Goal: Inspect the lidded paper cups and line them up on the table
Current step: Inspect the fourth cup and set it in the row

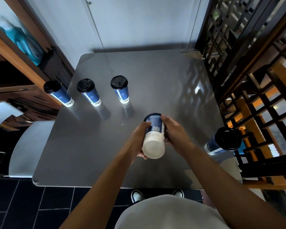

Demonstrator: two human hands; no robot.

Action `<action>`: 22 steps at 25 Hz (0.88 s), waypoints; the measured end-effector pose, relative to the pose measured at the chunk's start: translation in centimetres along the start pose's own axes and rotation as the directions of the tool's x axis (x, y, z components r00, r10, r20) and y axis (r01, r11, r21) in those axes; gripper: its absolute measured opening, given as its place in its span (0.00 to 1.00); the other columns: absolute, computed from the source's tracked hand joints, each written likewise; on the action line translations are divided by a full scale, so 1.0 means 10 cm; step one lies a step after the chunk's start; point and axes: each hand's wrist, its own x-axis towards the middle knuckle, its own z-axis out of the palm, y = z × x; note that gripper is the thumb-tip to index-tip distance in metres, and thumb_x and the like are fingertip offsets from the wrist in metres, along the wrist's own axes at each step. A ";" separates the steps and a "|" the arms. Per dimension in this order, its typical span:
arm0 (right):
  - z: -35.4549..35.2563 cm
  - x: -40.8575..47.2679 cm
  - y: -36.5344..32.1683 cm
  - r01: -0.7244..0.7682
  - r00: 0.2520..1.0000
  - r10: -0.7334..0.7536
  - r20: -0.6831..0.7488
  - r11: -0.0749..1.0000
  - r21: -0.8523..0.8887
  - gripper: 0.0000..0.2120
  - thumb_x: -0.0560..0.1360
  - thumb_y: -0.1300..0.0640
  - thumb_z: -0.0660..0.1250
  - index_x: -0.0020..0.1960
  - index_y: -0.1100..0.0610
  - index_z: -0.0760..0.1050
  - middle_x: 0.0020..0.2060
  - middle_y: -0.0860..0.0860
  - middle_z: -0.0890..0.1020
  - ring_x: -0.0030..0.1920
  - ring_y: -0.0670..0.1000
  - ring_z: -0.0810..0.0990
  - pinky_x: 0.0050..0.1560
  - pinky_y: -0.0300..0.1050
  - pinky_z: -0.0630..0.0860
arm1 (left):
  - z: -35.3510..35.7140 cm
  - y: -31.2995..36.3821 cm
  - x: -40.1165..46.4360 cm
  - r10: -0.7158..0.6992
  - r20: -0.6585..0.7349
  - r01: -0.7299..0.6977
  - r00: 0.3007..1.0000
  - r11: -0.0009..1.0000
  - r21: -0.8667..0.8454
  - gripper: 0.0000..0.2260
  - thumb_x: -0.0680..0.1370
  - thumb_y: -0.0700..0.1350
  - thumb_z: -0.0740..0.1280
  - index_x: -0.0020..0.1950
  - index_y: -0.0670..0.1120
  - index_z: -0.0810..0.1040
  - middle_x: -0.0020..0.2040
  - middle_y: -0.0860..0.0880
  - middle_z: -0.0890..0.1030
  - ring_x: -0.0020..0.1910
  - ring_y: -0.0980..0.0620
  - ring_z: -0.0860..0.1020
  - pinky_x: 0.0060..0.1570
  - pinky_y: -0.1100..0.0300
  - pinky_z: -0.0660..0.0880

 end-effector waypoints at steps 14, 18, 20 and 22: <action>0.03 -0.01 -0.02 -0.092 0.994 0.100 -0.043 0.985 0.144 0.13 0.83 0.46 0.60 0.52 0.53 0.78 0.47 0.56 0.82 0.44 0.58 0.78 0.38 0.46 0.71 | 0.05 0.02 -0.03 -0.020 -0.006 0.018 1.000 0.971 -0.239 0.19 0.81 0.57 0.57 0.43 0.46 0.79 0.27 0.48 0.80 0.22 0.51 0.78 0.26 0.66 0.69; 0.02 -0.04 -0.02 -0.160 0.987 0.163 0.008 0.959 0.235 0.13 0.80 0.46 0.64 0.57 0.54 0.78 0.49 0.55 0.82 0.40 0.55 0.81 0.37 0.43 0.75 | 0.06 0.02 -0.07 0.006 -0.014 -0.011 1.000 0.948 -0.318 0.18 0.82 0.56 0.57 0.49 0.45 0.79 0.30 0.46 0.81 0.23 0.50 0.79 0.22 0.66 0.73; -0.01 -0.05 0.00 -0.157 0.988 0.152 0.037 0.956 0.247 0.12 0.80 0.48 0.65 0.57 0.55 0.78 0.49 0.56 0.82 0.39 0.53 0.81 0.37 0.44 0.77 | 0.05 0.00 -0.08 -0.004 -0.006 0.002 1.000 0.946 -0.324 0.20 0.82 0.57 0.56 0.51 0.44 0.80 0.31 0.45 0.81 0.24 0.49 0.79 0.22 0.65 0.72; -0.04 -0.06 0.00 -0.120 0.993 0.116 0.033 0.963 0.243 0.12 0.79 0.49 0.66 0.57 0.55 0.78 0.50 0.55 0.83 0.43 0.55 0.83 0.43 0.48 0.79 | 0.01 -0.07 -0.04 0.013 0.007 -0.011 1.000 0.976 -0.218 0.24 0.82 0.62 0.55 0.56 0.44 0.81 0.35 0.42 0.82 0.27 0.45 0.78 0.23 0.64 0.70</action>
